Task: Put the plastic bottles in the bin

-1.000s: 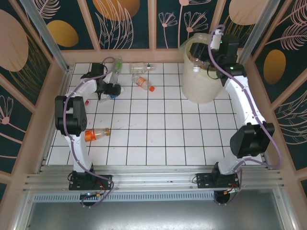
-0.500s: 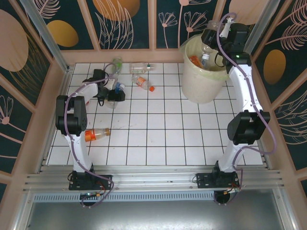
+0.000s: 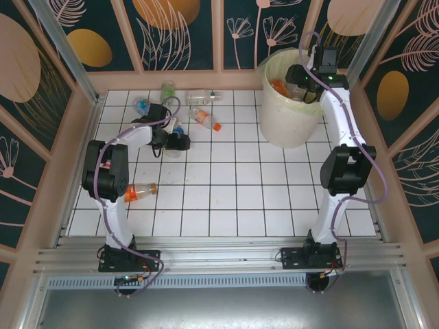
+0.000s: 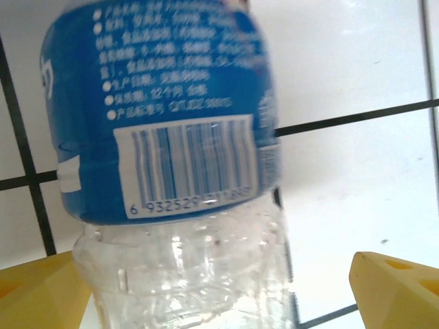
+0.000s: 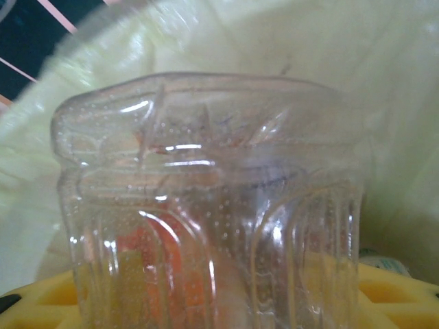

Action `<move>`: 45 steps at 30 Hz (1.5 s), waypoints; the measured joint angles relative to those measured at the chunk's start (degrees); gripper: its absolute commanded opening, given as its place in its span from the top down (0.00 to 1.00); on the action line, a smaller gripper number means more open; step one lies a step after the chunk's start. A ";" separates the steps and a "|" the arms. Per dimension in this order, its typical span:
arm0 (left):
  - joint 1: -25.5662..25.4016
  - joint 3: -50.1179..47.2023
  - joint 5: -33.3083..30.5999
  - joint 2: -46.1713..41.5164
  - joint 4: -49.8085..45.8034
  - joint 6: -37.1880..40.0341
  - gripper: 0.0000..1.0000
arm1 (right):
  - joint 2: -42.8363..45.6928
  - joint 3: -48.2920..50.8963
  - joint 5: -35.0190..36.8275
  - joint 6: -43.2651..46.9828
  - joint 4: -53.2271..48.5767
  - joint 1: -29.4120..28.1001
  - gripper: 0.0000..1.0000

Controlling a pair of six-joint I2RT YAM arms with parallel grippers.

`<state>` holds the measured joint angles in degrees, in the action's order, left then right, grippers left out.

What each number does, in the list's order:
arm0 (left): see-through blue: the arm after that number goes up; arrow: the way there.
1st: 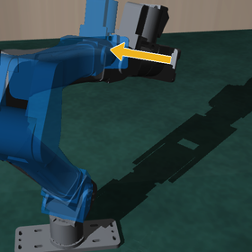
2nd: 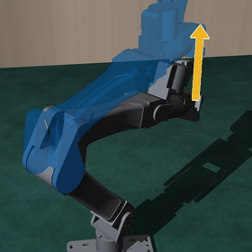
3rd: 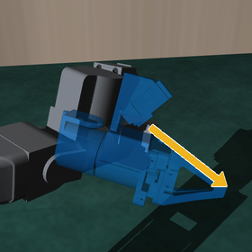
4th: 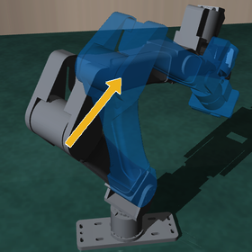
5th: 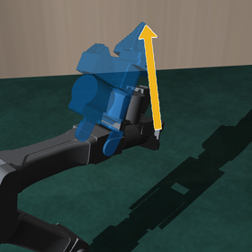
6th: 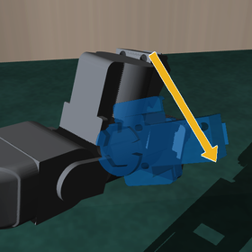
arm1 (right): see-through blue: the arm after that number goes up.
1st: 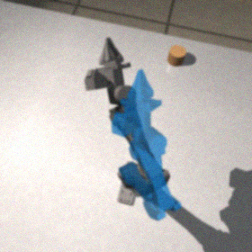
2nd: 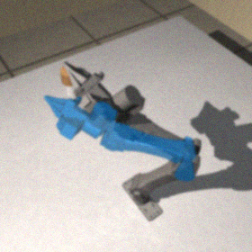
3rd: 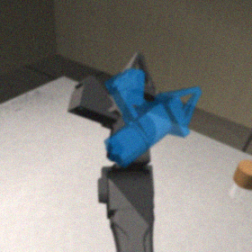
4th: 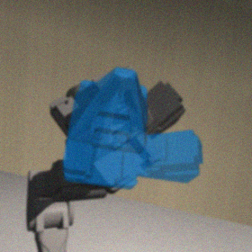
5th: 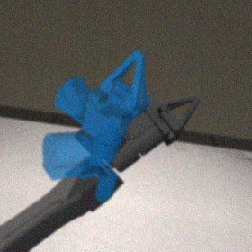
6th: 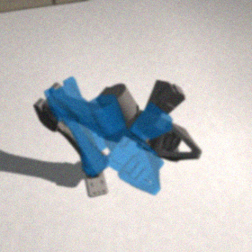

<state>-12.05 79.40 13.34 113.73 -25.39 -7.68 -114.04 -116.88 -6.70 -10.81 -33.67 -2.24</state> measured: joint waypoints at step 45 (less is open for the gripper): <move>-5.66 -14.19 4.68 -9.73 12.70 -3.78 0.40 | 36.20 41.53 -18.60 -13.70 24.26 -7.43 0.02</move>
<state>-17.72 65.21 18.02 104.01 -12.69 -11.46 -77.84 -75.35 -25.30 -24.51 -9.41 -9.67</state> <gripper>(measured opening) 0.604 0.980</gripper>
